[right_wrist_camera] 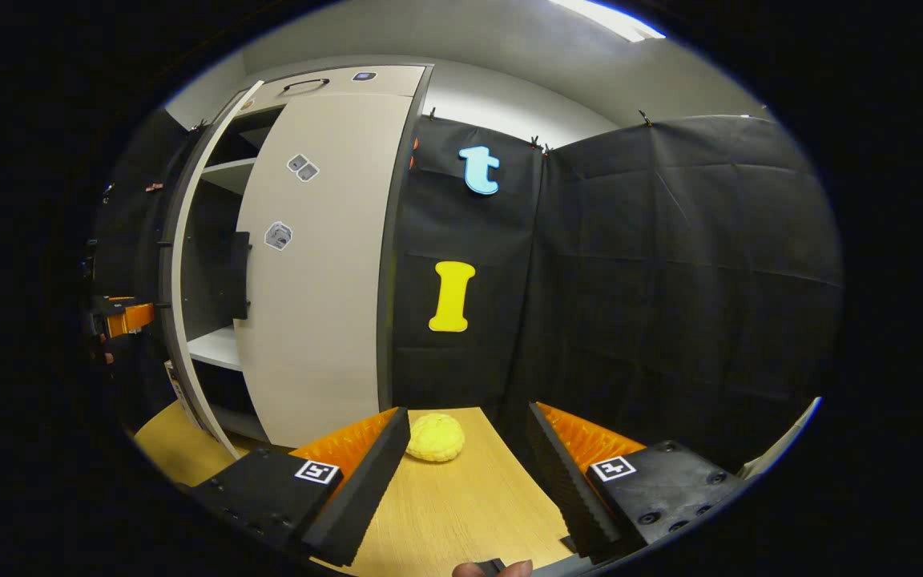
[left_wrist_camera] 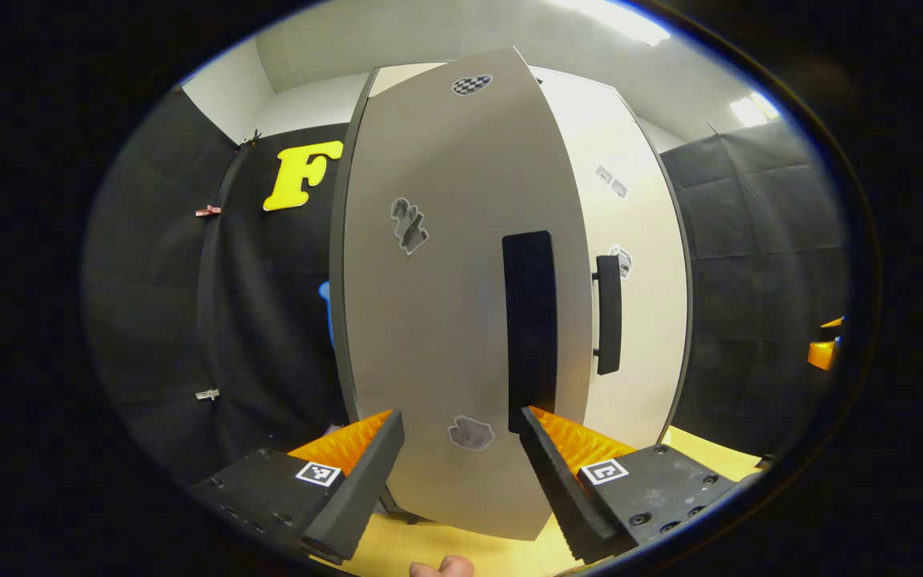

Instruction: Grasp the bottle in the cabinet with the left hand and place it on the coaster, then close the right door with the right hand and the left door with the left hand.

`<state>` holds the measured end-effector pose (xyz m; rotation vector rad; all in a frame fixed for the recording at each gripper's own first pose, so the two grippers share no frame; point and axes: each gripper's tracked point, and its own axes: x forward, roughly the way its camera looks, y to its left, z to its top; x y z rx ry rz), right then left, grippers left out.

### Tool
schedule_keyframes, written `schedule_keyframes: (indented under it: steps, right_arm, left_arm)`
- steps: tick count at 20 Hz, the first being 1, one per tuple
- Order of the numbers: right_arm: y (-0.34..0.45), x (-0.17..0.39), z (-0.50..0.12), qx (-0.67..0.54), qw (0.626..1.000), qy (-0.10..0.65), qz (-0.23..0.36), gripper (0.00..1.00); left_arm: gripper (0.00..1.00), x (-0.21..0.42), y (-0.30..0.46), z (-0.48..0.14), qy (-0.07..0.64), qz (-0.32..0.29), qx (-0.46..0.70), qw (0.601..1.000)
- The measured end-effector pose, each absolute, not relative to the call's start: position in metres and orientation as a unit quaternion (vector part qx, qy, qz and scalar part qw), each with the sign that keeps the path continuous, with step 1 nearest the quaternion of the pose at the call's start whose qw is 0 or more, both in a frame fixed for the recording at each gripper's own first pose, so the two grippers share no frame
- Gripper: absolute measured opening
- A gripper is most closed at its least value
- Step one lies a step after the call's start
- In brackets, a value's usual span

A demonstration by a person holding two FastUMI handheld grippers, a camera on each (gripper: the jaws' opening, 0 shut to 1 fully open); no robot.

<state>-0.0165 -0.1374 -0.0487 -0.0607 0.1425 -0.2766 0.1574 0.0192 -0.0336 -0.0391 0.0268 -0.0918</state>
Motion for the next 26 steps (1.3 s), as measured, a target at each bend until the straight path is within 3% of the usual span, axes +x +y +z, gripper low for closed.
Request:
schedule_keyframes:
  steps: [17, 22, 26]
  right_arm:
    - [-0.139, -0.024, -0.049, -0.034, 0.988, 0.079, -0.131, 0.98]
    - [-0.120, -0.020, -0.040, -0.021, 0.991, 0.073, -0.107, 0.98]
    - [-0.095, -0.008, -0.028, -0.016, 0.995, 0.060, -0.077, 0.98]
  left_arm:
    - [0.94, 0.219, -0.017, -0.028, 0.011, -0.028, -0.017, 0.999]
    - [0.94, 0.209, -0.014, -0.020, 0.007, -0.017, 0.001, 1.000]
    - [0.94, 0.159, -0.006, -0.008, -0.001, -0.012, -0.001, 1.000]
